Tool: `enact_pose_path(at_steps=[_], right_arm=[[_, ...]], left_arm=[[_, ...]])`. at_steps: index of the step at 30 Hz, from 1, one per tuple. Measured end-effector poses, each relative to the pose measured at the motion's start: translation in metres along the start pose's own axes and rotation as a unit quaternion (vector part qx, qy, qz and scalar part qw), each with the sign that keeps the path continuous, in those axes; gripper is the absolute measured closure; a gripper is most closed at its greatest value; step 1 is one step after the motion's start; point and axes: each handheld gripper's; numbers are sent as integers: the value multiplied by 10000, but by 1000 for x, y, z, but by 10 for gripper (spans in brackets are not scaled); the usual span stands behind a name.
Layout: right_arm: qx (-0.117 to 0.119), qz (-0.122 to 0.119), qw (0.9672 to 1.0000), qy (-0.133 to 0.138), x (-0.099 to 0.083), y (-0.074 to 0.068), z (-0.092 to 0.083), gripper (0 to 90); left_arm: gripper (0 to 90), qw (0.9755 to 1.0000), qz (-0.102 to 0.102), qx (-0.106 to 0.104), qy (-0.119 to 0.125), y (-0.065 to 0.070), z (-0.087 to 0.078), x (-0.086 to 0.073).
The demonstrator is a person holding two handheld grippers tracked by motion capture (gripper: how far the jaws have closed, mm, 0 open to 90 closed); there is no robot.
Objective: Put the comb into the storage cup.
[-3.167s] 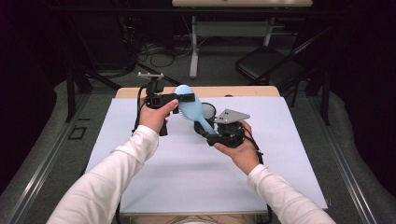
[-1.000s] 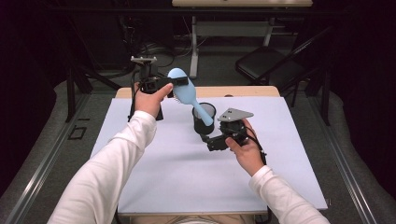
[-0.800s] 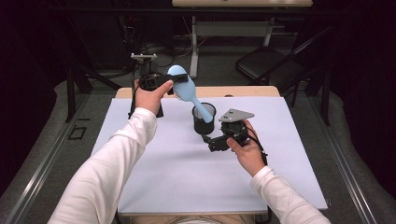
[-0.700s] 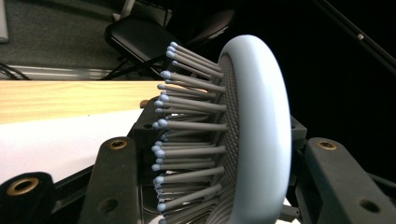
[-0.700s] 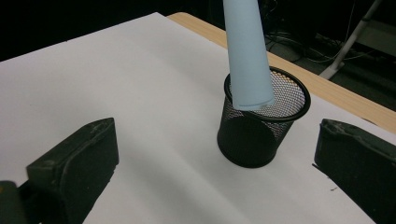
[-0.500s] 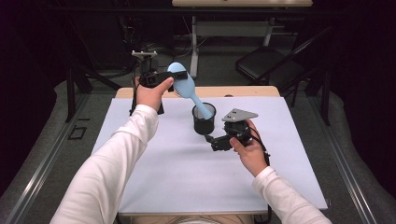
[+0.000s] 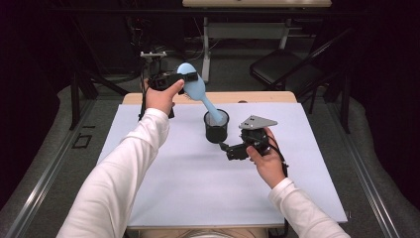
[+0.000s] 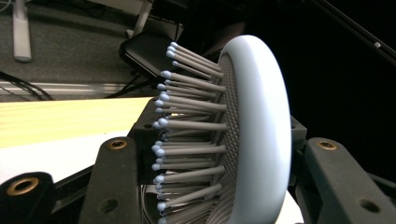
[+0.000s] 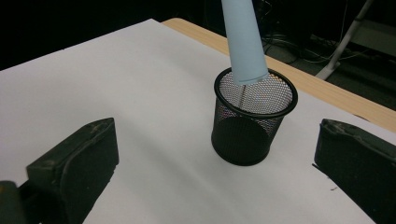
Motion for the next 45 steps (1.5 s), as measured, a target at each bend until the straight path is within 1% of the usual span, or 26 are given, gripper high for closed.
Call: enact_pose_path(at_steps=[6, 10, 15, 18, 21, 27, 28, 34, 37, 40, 45], right_arm=[[17, 13, 10000, -11, 0, -1, 1, 0], [41, 20, 10000, -29, 0, -2, 1, 0], [76, 67, 9999, 1, 0, -4, 1, 0], [91, 75, 9999, 1, -1, -5, 0, 0], [88, 112, 9999, 59, -2, -5, 0, 0], [67, 110, 9999, 34, -6, -5, 0, 0], [56, 100, 9999, 44, -6, -5, 0, 0], [16, 117, 9999, 45, -9, -4, -1, 0], [16, 144, 9999, 38, -10, -3, -2, 0], [-1, 126, 9999, 41, -11, -2, -3, 0], [-2, 164, 9998, 68, -12, -1, -4, 0]], left_arm=[[501, 9997, 200, 82, 85, 4, 0, 1], [501, 9995, 297, 72, 125, 6, 0, 1], [501, 9982, 553, 150, 197, 10, 1, 2], [501, 9975, 635, 161, 255, 11, 3, 1], [501, 9969, 720, 169, 273, 12, 4, 1], [501, 9949, 922, 229, 347, 14, 8, -1], [501, 9944, 968, 212, 358, 14, 9, -1], [500, 9908, 1250, 312, 424, 18, 11, -3], [500, 9892, 1347, 323, 480, 20, 12, -4], [500, 9889, 1376, 309, 474, 21, 14, -5], [500, 9869, 1504, 322, 487, 24, 17, -6]])
Point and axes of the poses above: each handheld gripper's, and its own axes: z roughly forward along the jaws, x roughly out of its top, y roughly to its right, and after that the axes turned 7 degrees about -z, right-handed
